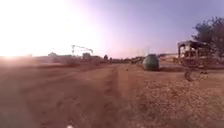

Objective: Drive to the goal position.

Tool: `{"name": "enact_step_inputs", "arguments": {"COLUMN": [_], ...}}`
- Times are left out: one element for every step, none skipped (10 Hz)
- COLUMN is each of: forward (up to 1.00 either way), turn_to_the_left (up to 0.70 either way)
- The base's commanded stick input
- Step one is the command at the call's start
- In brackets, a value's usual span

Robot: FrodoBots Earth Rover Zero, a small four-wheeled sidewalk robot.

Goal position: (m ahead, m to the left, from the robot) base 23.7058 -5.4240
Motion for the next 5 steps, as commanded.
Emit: {"name": "enact_step_inputs", "arguments": {"forward": [0.69, 0.69, 0.69, 0.69, 0.69], "turn_to_the_left": [0.00, 0.00, 0.00, 0.00, 0.00]}}
